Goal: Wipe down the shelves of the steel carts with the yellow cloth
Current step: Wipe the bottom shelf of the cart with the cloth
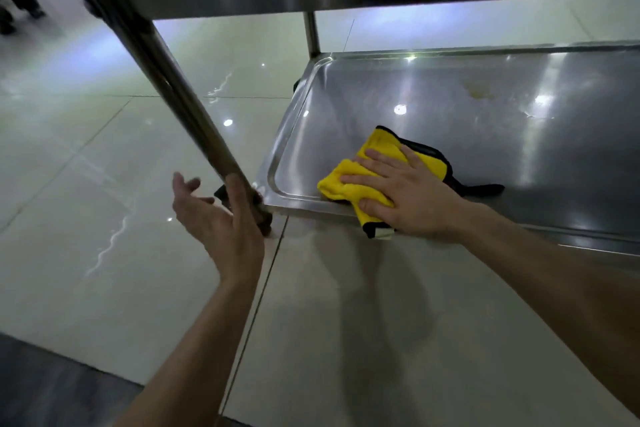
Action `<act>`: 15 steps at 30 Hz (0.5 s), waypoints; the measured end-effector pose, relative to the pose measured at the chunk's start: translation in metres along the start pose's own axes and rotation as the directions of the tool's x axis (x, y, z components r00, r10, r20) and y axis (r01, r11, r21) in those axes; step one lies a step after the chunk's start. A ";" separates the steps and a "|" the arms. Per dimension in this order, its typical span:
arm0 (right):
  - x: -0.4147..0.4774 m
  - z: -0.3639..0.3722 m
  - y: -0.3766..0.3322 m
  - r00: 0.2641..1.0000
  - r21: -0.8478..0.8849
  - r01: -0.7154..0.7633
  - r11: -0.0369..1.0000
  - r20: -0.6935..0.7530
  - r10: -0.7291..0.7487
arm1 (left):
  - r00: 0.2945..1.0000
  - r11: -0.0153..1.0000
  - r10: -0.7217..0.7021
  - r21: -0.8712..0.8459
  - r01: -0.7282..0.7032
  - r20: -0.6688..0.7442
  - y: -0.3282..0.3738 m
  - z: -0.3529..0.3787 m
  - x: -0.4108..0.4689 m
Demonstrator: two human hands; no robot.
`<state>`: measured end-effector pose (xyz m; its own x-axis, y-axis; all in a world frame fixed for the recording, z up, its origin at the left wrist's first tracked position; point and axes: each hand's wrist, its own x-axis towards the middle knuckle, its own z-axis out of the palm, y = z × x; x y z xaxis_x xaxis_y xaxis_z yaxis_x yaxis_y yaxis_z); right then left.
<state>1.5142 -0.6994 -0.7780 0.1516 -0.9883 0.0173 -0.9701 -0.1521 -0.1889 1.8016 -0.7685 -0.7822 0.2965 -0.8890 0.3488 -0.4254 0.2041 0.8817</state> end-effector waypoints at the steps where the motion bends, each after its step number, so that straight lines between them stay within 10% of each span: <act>1: 0.008 0.002 -0.003 1.000 0.000 -0.021 1.000 0.003 0.021 | 0.996 0.996 0.046 0.073 -0.051 0.074 0.003 -0.003 0.010; 7: 0.113 0.011 -0.042 0.984 -0.027 -0.166 0.986 0.060 0.167 | 0.981 0.969 0.121 0.197 -0.150 0.149 0.014 -0.006 0.034; 15: 0.112 0.014 -0.070 0.995 -0.032 0.081 0.996 0.055 -0.080 | 0.987 0.962 0.119 0.232 -0.143 0.111 0.015 -0.005 0.033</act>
<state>1.6020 -0.7992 -0.7767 0.2385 -0.9709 -0.0217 -0.9601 -0.2324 -0.1557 1.8088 -0.7931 -0.7557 0.1466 -0.8984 0.4141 -0.6499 0.2281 0.7250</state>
